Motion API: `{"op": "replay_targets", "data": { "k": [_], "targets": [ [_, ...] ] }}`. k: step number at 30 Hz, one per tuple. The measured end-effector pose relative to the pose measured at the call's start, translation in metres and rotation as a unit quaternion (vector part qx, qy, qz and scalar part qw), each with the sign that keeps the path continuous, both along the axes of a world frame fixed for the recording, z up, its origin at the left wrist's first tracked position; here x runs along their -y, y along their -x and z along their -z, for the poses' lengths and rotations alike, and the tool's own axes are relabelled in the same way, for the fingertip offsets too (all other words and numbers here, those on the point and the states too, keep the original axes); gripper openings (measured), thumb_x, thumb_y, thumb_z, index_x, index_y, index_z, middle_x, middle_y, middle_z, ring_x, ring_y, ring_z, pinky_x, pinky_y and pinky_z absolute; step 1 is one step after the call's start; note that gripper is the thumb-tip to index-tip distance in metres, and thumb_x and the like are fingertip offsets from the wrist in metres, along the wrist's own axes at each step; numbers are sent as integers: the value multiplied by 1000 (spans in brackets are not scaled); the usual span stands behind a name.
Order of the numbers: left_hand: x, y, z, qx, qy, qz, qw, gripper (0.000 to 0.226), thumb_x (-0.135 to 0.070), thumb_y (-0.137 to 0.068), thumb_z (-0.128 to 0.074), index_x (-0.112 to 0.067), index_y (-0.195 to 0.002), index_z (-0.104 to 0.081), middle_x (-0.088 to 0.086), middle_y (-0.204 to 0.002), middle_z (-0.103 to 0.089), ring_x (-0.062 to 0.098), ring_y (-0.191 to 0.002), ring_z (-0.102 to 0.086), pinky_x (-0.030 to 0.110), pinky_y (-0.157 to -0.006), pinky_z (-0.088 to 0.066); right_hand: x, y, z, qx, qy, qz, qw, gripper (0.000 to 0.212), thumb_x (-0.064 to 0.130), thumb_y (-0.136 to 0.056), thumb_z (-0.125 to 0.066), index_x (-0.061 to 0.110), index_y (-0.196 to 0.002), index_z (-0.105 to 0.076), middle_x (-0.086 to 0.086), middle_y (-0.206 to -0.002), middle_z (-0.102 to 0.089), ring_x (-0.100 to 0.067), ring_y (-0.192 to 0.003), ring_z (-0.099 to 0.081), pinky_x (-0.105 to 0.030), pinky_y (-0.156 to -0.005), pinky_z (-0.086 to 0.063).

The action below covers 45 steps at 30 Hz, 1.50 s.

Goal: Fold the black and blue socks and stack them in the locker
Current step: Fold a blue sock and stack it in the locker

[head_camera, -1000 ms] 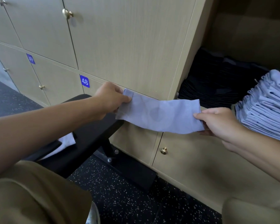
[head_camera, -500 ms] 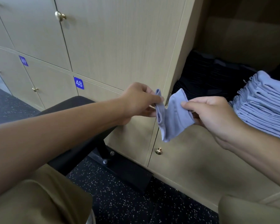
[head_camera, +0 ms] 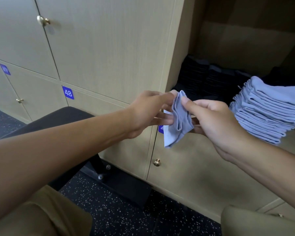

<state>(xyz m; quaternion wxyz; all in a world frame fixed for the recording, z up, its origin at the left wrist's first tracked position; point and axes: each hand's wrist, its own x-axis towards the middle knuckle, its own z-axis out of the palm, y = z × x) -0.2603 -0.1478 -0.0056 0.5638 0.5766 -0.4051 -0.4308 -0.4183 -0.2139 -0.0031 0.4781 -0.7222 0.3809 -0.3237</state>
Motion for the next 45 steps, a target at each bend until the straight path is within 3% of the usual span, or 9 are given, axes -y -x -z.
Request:
{"op": "replay_targets", "data": {
  "k": [4, 9, 17, 22, 27, 34, 37, 41, 45],
  "targets": [
    [3, 3, -5, -27, 23, 21, 999, 48, -48, -102, -53, -5, -109, -73, 6, -96, -70, 23, -87, -68, 36, -86, -61, -3, 6, -11, 11, -18, 26, 999, 46, 52, -79, -79, 19, -109, -67, 1, -95, -78, -14, -89, -75, -45, -92, -59],
    [6, 7, -6, -28, 33, 38, 998, 51, -49, -103, -49, -5, -113, -72, 6, -107, -75, 21, -89, -71, 34, -84, -61, 4, 12, -11, 1, -2, 63, 998, 39, 16, -82, -81, 27, -113, -59, 2, -100, -74, -16, -90, -73, -43, -86, -60],
    [21, 8, -5, 104, 71, -117, 985, 17, -27, -95, -68, -19, -105, -57, -8, -103, -61, 14, -93, -60, 35, -88, -51, 19, 26, -28, 62, 14, 102, 993, 38, 6, -90, -65, 25, -119, -51, 4, -104, -72, -18, -94, -68, -31, -71, -49],
    [30, 11, -10, 15, 83, -84, 993, 29, -24, -97, -67, -23, -113, -43, -4, -85, -64, 15, -78, -58, 40, -85, -52, 25, 38, -38, 100, 7, 23, 995, 26, -3, -93, -60, 19, -107, -53, -7, -103, -76, -16, -83, -68, -26, -72, -51],
    [30, 11, -13, 60, 117, 16, 991, 50, -38, -87, -76, -16, -124, -51, 0, -92, -70, 7, -76, -68, 22, -61, -53, 33, 54, -45, 18, 54, -100, 993, 21, -6, -97, -54, 13, -103, -53, -4, -88, -69, -14, -80, -64, -23, -72, -48],
    [33, 16, -13, 147, 133, 96, 975, 29, -21, -88, -75, -1, -106, -65, 14, -100, -77, 29, -97, -75, 32, -79, -60, 38, 65, -45, -1, 94, -42, 995, 28, 10, -93, -70, 24, -115, -57, 8, -110, -73, -13, -89, -70, -26, -79, -53],
    [36, 21, -11, 160, 130, 90, 974, 35, -19, -93, -75, 8, -105, -58, 28, -97, -72, 28, -85, -72, 35, -68, -56, 41, 66, -39, 28, 64, 13, 997, 41, 25, -88, -78, 34, -121, -56, 13, -112, -73, -14, -101, -69, -34, -88, -54],
    [37, 30, -13, 112, 131, 50, 984, 21, -17, -98, -64, -2, -113, -60, 15, -94, -77, 13, -72, -71, 21, -53, -51, 41, 67, -36, 53, -9, 16, 998, 55, 28, -85, -80, 32, -133, -52, 8, -109, -75, -12, -98, -73, -39, -90, -59],
    [42, 32, -13, 45, 141, 17, 989, 29, -24, -100, -62, -10, -126, -62, 13, -105, -77, 26, -92, -74, 40, -73, -56, 41, 70, -36, 49, -54, -12, 997, 51, 30, -84, -80, 28, -129, -55, 4, -108, -77, -16, -99, -74, -39, -89, -59]
  ]
}}
